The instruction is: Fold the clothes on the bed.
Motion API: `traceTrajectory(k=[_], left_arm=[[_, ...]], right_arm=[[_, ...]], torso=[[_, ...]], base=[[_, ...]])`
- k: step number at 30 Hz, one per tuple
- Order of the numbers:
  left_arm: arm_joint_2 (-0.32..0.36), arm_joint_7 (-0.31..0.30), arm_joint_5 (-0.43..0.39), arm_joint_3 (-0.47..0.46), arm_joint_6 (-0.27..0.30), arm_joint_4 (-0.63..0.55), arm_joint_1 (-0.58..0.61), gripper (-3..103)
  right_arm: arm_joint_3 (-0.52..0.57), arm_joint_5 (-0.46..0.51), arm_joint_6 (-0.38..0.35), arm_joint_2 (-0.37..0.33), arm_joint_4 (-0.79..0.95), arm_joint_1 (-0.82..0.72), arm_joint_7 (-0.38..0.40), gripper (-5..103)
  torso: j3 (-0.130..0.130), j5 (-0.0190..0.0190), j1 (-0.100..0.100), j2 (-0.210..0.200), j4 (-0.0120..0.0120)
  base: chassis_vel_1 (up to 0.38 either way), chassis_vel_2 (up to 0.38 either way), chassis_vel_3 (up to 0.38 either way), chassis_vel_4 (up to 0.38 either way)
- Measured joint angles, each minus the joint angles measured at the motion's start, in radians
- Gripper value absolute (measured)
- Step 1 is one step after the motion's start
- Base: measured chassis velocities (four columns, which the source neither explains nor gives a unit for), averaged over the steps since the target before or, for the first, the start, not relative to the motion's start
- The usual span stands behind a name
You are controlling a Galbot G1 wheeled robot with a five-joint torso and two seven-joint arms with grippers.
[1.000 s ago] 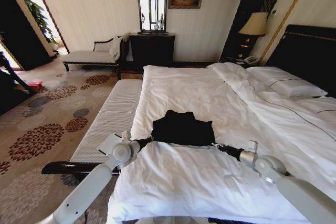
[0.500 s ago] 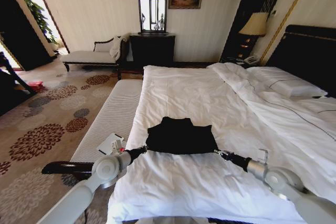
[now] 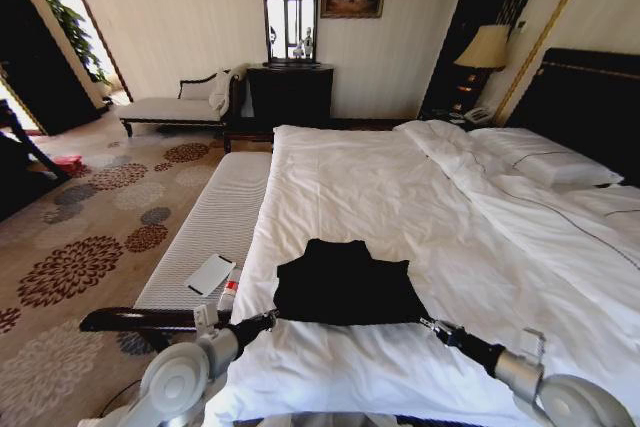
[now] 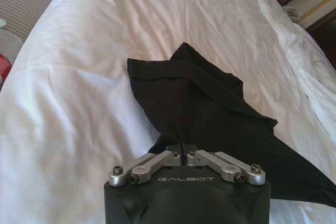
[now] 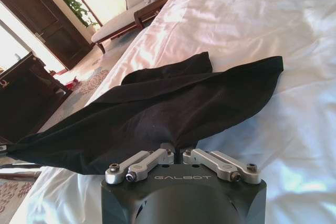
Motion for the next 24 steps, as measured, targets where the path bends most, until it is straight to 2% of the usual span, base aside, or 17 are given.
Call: traceTrajectory(k=[6,10,14,17,24], left_arm=[[0.009,0.011,0.021,-0.058,0.014,-0.042,0.111,0],[-0.004,0.010,0.027,-0.055,0.014,-0.022,0.097,0],[0.006,-0.007,0.010,-0.017,0.007,0.015,0.005,0],[0.028,-0.033,-0.059,0.004,0.007,0.074,-0.110,0],[0.049,-0.038,-0.132,0.061,0.015,0.228,-0.348,0]], right_arm=[[0.038,-0.048,0.027,0.045,0.046,-0.081,-0.032,2],[0.017,-0.053,0.027,0.040,0.044,-0.058,-0.018,2],[0.000,-0.006,0.009,0.003,0.041,-0.005,0.041,2],[-0.029,0.115,-0.016,-0.052,0.020,0.083,0.146,2],[-0.132,0.184,-0.036,-0.148,-0.066,0.265,0.205,2]], torso=[[0.000,0.0001,0.000,0.000,0.0001],[0.000,0.0002,0.000,0.000,0.0001],[0.000,0.0000,0.000,0.000,0.0000],[0.000,0.0001,0.000,0.000,0.0003],[0.000,0.0002,0.000,0.000,-0.0001]], base=[[0.000,0.000,0.000,0.000],[0.000,0.000,0.000,0.000],[0.000,0.000,0.000,0.000],[0.000,0.000,0.000,0.000],[0.000,0.000,0.000,0.000]])
